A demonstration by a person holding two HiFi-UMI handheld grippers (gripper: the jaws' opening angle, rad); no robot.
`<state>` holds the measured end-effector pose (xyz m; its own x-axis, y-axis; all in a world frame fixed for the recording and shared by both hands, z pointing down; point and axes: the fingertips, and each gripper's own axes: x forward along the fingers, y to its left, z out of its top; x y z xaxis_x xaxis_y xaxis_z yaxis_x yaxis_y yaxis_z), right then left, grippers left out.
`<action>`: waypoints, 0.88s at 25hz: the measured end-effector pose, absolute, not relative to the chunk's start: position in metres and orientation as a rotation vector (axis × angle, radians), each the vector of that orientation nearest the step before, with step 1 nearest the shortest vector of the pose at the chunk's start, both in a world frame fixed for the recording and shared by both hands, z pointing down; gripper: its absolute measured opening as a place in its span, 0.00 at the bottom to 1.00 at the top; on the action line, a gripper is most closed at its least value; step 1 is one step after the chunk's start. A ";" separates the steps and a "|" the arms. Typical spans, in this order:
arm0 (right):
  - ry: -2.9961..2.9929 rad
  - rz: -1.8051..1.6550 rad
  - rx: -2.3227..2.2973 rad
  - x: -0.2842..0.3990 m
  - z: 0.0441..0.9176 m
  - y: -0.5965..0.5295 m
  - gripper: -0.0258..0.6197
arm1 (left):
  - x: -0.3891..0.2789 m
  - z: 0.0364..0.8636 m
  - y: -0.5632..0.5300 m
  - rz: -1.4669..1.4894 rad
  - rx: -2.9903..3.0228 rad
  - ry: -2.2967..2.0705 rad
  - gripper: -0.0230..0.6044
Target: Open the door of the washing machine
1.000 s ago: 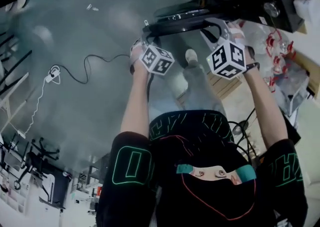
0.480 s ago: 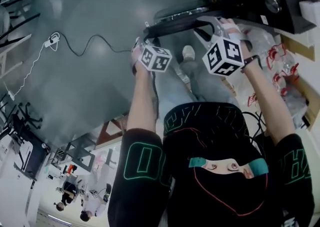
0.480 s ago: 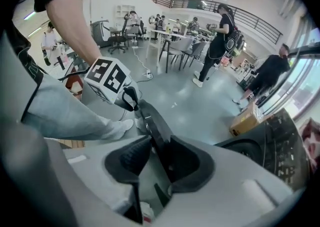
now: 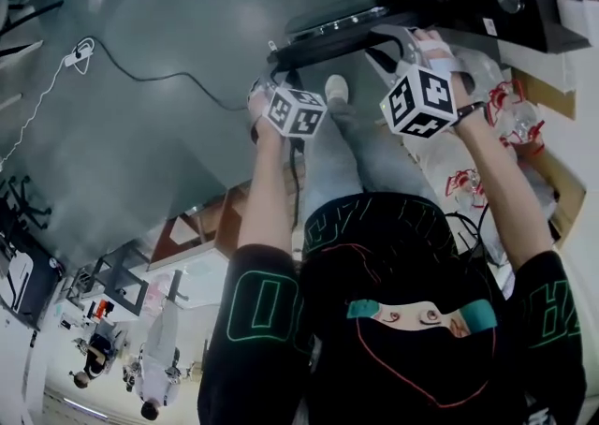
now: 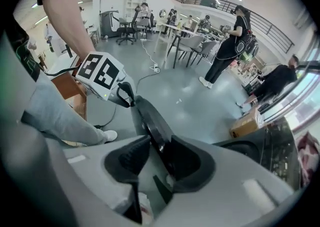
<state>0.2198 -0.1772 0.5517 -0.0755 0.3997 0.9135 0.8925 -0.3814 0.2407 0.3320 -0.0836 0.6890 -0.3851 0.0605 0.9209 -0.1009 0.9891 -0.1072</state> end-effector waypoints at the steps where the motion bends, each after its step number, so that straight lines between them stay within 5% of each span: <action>1: -1.394 -1.465 -1.734 0.221 0.551 -0.178 0.25 | 0.333 0.688 -0.084 0.161 0.032 -1.969 0.24; 11: -1.582 -1.322 -1.553 0.208 0.541 -0.180 0.29 | 0.332 0.624 -0.065 -0.019 -0.048 -2.079 0.28; 17: -1.888 -0.715 -1.443 0.204 0.486 -0.163 0.28 | 0.344 0.519 -0.021 -0.224 -0.422 -2.324 0.05; 20: -1.980 -0.341 -1.451 0.205 0.442 -0.145 0.08 | 0.353 0.464 -0.009 -0.392 -0.604 -2.422 0.05; 22: -2.023 -0.161 -1.471 0.201 0.405 -0.131 0.04 | 0.347 0.430 -0.001 -0.415 -0.649 -2.473 0.05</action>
<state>0.2010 -0.1313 0.4047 -0.1835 0.8171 0.5466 0.8931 0.3709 -0.2547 0.3469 -0.0014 0.4302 -0.7352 0.3594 0.5747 0.5272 0.8361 0.1516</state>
